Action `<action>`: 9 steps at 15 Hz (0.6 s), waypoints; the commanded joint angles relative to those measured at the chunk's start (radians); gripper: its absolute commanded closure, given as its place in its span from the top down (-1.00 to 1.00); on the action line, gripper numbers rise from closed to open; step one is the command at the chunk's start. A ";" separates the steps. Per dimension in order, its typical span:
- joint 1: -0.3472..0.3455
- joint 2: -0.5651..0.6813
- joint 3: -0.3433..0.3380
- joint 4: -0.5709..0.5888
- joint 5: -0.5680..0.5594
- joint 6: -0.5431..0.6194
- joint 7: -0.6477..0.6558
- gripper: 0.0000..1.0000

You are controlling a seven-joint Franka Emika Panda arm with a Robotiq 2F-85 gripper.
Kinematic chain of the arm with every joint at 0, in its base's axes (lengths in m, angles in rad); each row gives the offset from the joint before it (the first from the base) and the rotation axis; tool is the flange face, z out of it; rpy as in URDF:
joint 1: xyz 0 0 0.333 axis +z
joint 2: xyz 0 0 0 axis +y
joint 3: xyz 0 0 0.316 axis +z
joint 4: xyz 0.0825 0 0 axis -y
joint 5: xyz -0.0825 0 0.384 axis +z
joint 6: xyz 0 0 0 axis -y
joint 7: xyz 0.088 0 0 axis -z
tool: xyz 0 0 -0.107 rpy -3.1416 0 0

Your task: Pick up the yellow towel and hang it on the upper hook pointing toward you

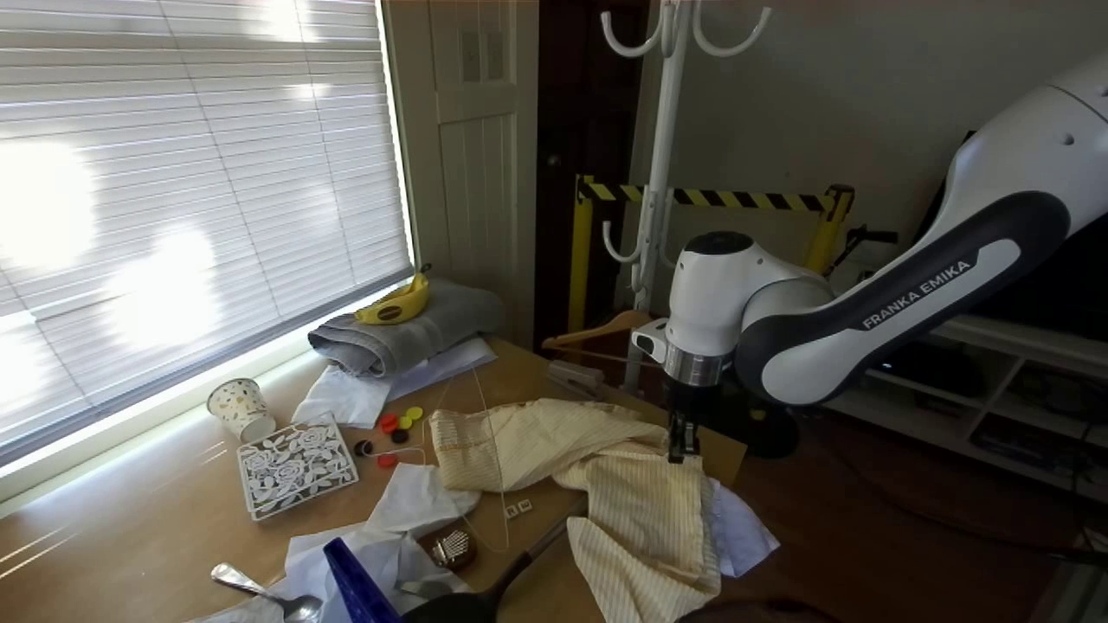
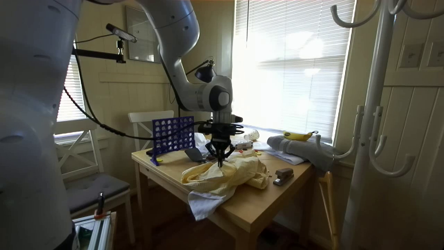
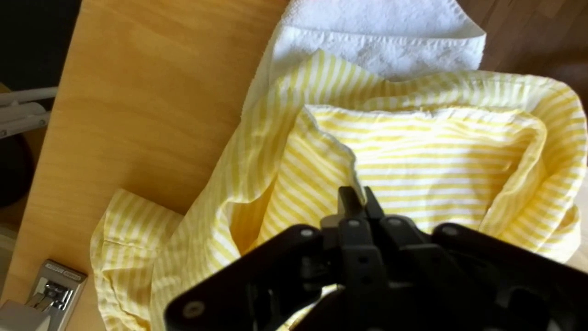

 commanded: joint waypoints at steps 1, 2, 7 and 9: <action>0.005 -0.056 -0.037 -0.003 -0.048 0.037 0.115 -0.99; -0.001 -0.090 -0.050 -0.009 -0.052 0.049 0.144 -0.99; -0.056 -0.287 -0.108 -0.014 -0.054 0.025 0.243 -0.99; -0.084 -0.366 -0.123 -0.013 -0.055 0.018 0.289 -0.99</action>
